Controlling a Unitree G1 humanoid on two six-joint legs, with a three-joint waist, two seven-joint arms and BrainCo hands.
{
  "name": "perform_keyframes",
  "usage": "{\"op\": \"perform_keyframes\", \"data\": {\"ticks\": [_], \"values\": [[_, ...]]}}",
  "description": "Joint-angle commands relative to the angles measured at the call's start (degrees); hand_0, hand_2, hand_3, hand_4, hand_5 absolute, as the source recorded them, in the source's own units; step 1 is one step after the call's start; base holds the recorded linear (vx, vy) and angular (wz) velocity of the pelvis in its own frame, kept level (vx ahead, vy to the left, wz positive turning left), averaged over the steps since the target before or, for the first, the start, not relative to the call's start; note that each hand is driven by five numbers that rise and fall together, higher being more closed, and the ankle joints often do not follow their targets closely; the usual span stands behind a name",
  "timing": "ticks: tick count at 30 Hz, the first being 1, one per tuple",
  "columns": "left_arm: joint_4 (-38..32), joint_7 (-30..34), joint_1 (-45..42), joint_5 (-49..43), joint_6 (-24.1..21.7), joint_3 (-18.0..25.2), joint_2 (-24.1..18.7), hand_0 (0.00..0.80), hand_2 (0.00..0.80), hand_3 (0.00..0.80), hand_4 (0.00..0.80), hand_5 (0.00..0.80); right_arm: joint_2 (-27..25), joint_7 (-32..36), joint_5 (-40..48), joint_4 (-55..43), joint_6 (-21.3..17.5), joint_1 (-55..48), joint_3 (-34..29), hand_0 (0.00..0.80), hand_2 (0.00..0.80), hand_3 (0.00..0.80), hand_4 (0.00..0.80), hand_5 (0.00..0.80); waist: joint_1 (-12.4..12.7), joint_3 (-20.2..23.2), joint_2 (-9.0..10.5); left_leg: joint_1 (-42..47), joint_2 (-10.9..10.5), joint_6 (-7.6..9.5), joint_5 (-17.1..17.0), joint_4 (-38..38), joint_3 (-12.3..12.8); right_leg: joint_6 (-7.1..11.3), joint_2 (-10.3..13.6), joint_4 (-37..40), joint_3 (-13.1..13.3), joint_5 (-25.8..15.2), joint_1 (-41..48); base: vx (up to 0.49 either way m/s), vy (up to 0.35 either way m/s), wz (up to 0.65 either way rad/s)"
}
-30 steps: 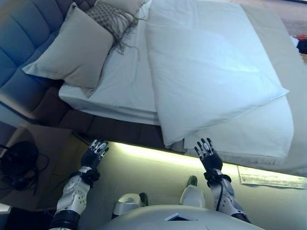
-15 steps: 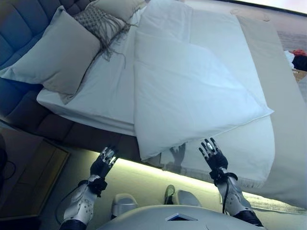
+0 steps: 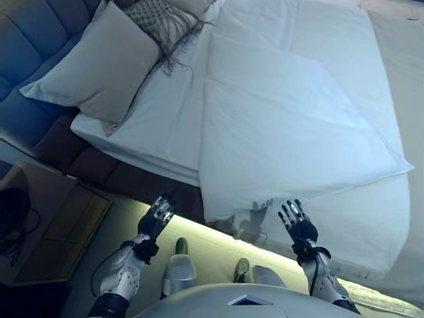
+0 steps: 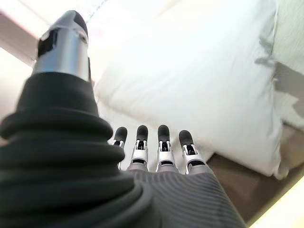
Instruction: Make the bed neatly
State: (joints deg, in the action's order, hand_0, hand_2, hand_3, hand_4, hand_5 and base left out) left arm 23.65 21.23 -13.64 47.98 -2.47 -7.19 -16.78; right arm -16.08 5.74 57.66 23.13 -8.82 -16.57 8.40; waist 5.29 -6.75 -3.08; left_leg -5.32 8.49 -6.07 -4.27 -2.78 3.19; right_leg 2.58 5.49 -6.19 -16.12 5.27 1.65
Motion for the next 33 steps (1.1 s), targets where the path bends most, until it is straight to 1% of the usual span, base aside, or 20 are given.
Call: {"op": "perform_keyframes", "data": {"ticks": [1,3,4,6,8,9,10,13,14,16,17,18,20,21,23,26,28,30,32,33], "values": [[-4.38,3.77,0.07,-2.04,-1.31,2.01,-1.77,0.0,0.0,0.0,0.0,0.0,-0.1,1.08,0.3,-4.08,-5.48,-0.14,0.01,0.0,0.0,0.0,0.0,0.0,0.46,1.28,0.19,-3.83,-0.76,-0.14,-7.15,6.58,-1.13,2.46,2.61,-6.51,0.44,5.12,4.53,0.454,0.228,0.07],[-4.4,2.55,0.48,-2.71,-0.45,2.16,-2.89,0.0,0.0,0.0,0.0,0.0,0.93,-0.95,0.2,-3.72,-5.33,-0.32,-0.49,0.0,0.0,0.0,0.0,0.0,0.17,1.64,0.79,-3.7,-2.81,1.56,-4.72,3.64,-0.68,4.52,6.08,-9.58,1.39,4.54,5.12,0.453,0.266,-0.04],[-4.38,2.66,1.02,-2.64,0.08,2.32,-3.33,0.0,0.0,0.0,0.0,0.0,1.35,-1.28,0.53,-3.82,-4.75,-0.24,-1.12,0.0,0.0,0.0,0.0,0.0,0.1,1.86,1.46,-3.89,-4.37,2.69,-3.58,1.76,-0.55,5.23,8.26,-11.93,1.88,2.86,5.16,0.409,0.278,-0.21],[-5.52,2.95,1.16,-2.99,0.24,2.31,-3.73,0.0,0.0,0.0,0.0,0.0,2.03,-2.07,-0.42,-5.15,-4.72,-0.99,-1.47,0.0,0.0,0.0,0.0,0.0,-0.04,2.76,1.91,-3.52,-6.89,5.14,-1.81,0.32,-0.27,5.57,11.31,-17.64,2.86,-1.37,3.78,0.333,0.251,-0.2],[-5.95,2.15,0.83,-2.63,-0.34,1.96,-4.01,0.0,0.0,0.0,0.0,0.0,3.01,-2.16,-0.94,-5.24,-5.37,-1.7,-1.46,0.0,0.0,0.0,0.0,0.0,-0.28,3.73,2.03,-2.22,-8.77,6.52,-0.05,0.18,-0.46,5.52,12.85,-21.99,3.88,-2.59,3.1,0.344,0.223,-0.11],[-5.76,1.63,1.18,-2.75,-0.83,1.97,-4.16,0.0,0.0,0.0,0.0,0.0,4.0,-1.47,-1.52,-4.45,-5.67,-1.91,-1.84,0.0,0.0,0.0,0.0,0.0,-0.21,3.91,1.74,-2.02,-9.5,7.85,-0.19,0.07,-0.16,5.06,13.78,-24.25,3.74,-4.73,2.31,0.318,0.211,-0.14],[-5.57,1.36,1.48,-2.76,-1.11,1.97,-4.15,0.0,0.0,0.0,0.0,0.0,4.47,-1.25,-1.78,-4.09,-5.6,-2.06,-2.08,0.0,0.0,0.0,0.0,0.0,-0.21,4.1,1.75,-1.72,-10.1,8.36,0.13,0.01,-0.2,5.06,14.28,-25.48,3.87,-5.69,2.0,0.252,0.208,-0.18],[-4.57,-0.07,2.41,-3.07,-2.29,1.65,-4.09,0.0,0.0,0.0,0.0,0.0,5.16,-0.66,-1.84,-2.72,-5.34,-1.89,-2.35,0.0,0.0,0.0,0.0,0.0,-0.52,4.32,1.51,-0.24,-11.6,10.0,1.74,-0.48,-0.06,4.66,14.85,-31.64,3.88,-7.9,-1.15,0.199,0.106,-0.19],[-4.6,-0.91,2.52,-3.33,-2.5,1.63,-4.08,0.0,0.0,0.0,0.0,0.0,5.23,-0.44,-1.55,-2.16,-5.0,-1.54,-2.36,0.0,0.0,0.0,0.0,0.0,-0.56,4.2,1.48,0.31,-11.68,10.05,1.94,-0.43,0.06,4.35,14.56,-31.28,3.78,-8.05,-2.3,0.145,-0.009,-0.29],[-5.01,-1.87,2.71,-2.66,-2.9,1.34,-4.25,0.0,0.0,0.0,0.0,0.0,5.11,-0.39,-1.5,-1.64,-4.75,-0.84,-2.25,0.0,0.0,0.0,0.0,0.0,-0.89,3.79,1.35,1.23,-10.73,9.18,2.04,-0.24,0.77,3.41,12.67,-25.86,3.05,-6.42,-3.86,0.094,-0.12,-0.35],[-5.54,-2.39,2.92,-1.96,-3.34,1.08,-4.44,0.0,0.0,0.0,0.0,0.0,4.73,0.45,-1.14,-1.16,-4.77,-0.4,-2.26,0.0,0.0,0.0,0.0,0.0,-1.41,3.26,1.49,1.66,-9.9,8.32,2.12,-0.14,1.39,3.01,10.85,-19.3,3.02,-5.71,-4.92,0.042,-0.23,-0.38],[-5.92,-2.8,3.05,-1.38,-3.71,0.97,-4.7,0.0,0.0,0.0,0.0,0.0,4.35,1.12,-0.71,-0.4,-4.74,0.27,-2.51,0.0,0.0,0.0,0.0,0.0,-1.86,2.8,1.7,1.87,-9.25,7.52,2.3,-0.14,1.84,2.97,9.16,-12.37,3.25,-5.47,-5.41,0.026,-0.264,-0.4],[-5.63,-2.54,3.56,-0.46,-4.19,1.54,-4.9,0.0,0.0,0.0,0.0,0.0,3.54,1.51,0.45,0.89,-4.19,2.05,-2.77,0.0,0.0,0.0,0.0,0.0,-2.3,2.19,2.29,2.09,-8.43,6.49,2.86,0.15,2.44,3.59,7.31,-3.8,3.92,-7.15,-6.57,0.029,-0.224,-0.33],[-5.86,-1.86,3.66,-0.27,-4.07,2.18,-5.03,0.0,0.0,0.0,0.0,0.0,3.3,1.26,0.7,1.37,-3.76,3.03,-2.81,0.0,0.0,0.0,0.0,0.0,-2.38,1.77,2.84,2.63,-8.01,6.25,3.57,0.59,2.81,4.19,7.21,-1.68,4.42,-8.73,-7.53,0.066,-0.21,-0.09],[-6.67,-0.62,2.93,-1.62,-3.35,3.52,-4.87,0.0,0.0,0.0,0.0,0.0,3.52,1.5,0.43,3.24,-3.32,4.14,-3.21,0.0,0.0,0.0,0.0,0.0,-1.55,1.6,3.36,3.8,-6.43,5.66,3.92,1.77,2.96,5.12,7.08,-0.89,4.04,-8.27,-6.76,0.113,-0.228,0.11],[-6.54,-1.33,3.55,-3.26,-2.7,3.48,-4.7,0.0,0.0,0.0,0.0,0.0,4.15,0.95,0.54,4.19,-3.11,4.27,-3.27,0.0,0.0,0.0,0.0,0.0,-1.05,2.16,4.9,2.98,-3.45,3.86,3.07,1.52,5.29,6.16,6.47,1.93,1.2,-8.3,-4.41,0.051,-0.242,0.34],[-5.46,-0.12,5.19,-4.51,-1.68,3.58,-4.89,0.0,0.0,0.0,0.0,0.0,3.73,-1.28,1.0,4.48,-4.08,3.91,-3.48,0.0,0.0,0.0,0.0,0.0,-1.41,1.78,5.55,0.85,-0.38,2.41,2.66,-1.8,8.55,6.11,6.68,1.61,-1.38,-7.52,-3.79,-0.024,-0.162,0.26],[-4.43,-0.23,5.39,-5.54,-2.56,2.51,-4.28,0.0,0.0,0.0,0.0,0.0,3.37,-3.52,1.51,6.09,-4.07,4.79,-4.26,0.0,0.0,0.0,0.0,0.0,-1.06,1.0,5.16,-0.44,0.25,1.9,3.18,-4.7,5.97,5.96,6.95,0.51,-1.06,-7.22,-3.86,0.039,-0.036,0.45],[-5.2,-1.01,4.1,-4.72,-3.71,1.82,-4.01,0.0,0.0,0.0,0.0,0.0,2.37,-3.93,1.36,9.04,-2.98,6.28,-5.01,0.0,0.0,0.0,0.0,0.0,-0.32,0.24,4.65,-0.87,1.0,1.93,4.17,-6.19,1.66,5.82,7.09,-1.48,0.13,-6.09,-5.13,0.046,0.025,0.07],[-5.7,-1.84,3.63,-4.24,-4.02,1.46,-4.03,0.0,0.0,0.0,0.0,0.0,1.67,-2.11,1.42,12.82,-2.51,7.86,-6.02,0.0,0.0,0.0,0.0,0.0,0.31,-0.34,4.17,-0.92,1.45,1.92,4.57,-6.2,-0.89,5.86,7.18,-3.11,1.0,-5.34,-6.32,0.008,0.059,-0.3]]}}
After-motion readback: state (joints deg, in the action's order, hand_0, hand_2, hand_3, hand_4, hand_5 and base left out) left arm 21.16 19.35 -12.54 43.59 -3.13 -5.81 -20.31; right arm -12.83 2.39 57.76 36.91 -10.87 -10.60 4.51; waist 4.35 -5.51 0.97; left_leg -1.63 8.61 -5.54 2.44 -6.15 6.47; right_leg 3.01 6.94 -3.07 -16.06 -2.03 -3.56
